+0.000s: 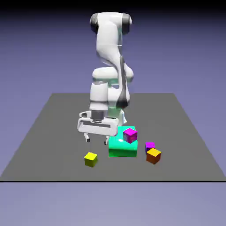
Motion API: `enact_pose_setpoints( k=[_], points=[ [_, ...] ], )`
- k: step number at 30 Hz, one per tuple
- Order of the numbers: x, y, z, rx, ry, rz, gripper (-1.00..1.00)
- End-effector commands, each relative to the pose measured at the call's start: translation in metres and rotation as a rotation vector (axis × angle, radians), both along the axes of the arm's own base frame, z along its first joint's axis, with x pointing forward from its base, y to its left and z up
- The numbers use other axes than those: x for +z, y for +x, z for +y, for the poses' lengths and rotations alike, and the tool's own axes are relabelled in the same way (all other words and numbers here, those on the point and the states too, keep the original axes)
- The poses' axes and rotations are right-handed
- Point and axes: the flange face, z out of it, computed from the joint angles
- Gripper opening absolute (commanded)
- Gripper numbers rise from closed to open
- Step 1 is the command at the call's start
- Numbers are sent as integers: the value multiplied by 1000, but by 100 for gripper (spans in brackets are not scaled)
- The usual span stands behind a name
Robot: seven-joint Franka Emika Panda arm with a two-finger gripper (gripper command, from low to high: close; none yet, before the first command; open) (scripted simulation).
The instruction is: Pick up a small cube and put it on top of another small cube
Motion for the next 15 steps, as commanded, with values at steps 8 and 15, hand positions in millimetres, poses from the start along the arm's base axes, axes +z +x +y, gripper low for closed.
enact_pose_setpoints(
  k=[8,15],
  points=[
    [-63,2,-14,-32,-24,41,0],
    [-66,3,-14,-32,-23,41,-100]
  ],
)
